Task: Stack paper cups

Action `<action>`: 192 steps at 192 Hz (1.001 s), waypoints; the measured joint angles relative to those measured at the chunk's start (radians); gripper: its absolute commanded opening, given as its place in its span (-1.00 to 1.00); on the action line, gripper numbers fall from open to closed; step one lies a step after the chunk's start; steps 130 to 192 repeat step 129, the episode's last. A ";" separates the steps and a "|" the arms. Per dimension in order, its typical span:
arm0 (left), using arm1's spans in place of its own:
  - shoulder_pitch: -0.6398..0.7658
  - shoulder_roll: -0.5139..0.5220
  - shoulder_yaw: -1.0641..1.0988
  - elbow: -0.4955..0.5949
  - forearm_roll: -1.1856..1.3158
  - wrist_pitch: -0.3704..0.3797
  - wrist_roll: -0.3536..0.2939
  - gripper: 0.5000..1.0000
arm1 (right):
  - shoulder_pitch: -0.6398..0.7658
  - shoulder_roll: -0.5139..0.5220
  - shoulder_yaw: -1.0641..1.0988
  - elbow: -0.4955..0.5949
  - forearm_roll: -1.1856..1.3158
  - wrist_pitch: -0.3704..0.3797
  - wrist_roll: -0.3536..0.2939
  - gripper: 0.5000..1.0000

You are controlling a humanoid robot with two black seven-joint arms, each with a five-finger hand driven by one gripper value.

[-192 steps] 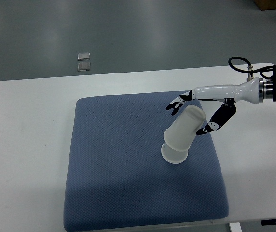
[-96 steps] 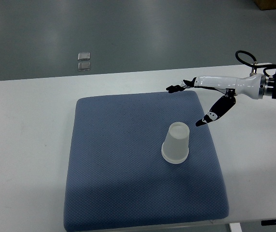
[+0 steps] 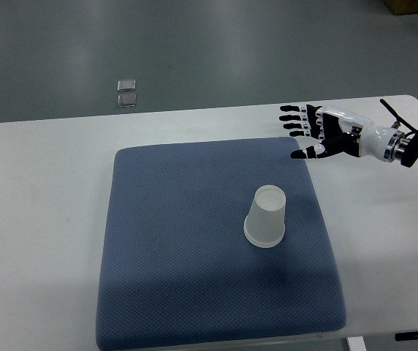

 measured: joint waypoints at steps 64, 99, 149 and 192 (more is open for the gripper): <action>0.000 0.000 0.000 0.000 0.000 0.000 0.000 1.00 | -0.004 0.085 -0.001 -0.132 0.624 -0.005 -0.236 0.70; 0.000 0.000 0.000 0.000 0.000 0.000 0.000 1.00 | -0.005 0.113 0.019 -0.147 0.648 0.005 -0.231 0.70; 0.000 0.000 0.000 0.000 0.000 0.000 0.000 1.00 | -0.013 0.118 0.062 -0.153 0.646 0.008 -0.227 0.70; 0.000 0.000 0.000 0.000 0.000 0.000 0.000 1.00 | -0.013 0.118 0.062 -0.153 0.646 0.008 -0.227 0.70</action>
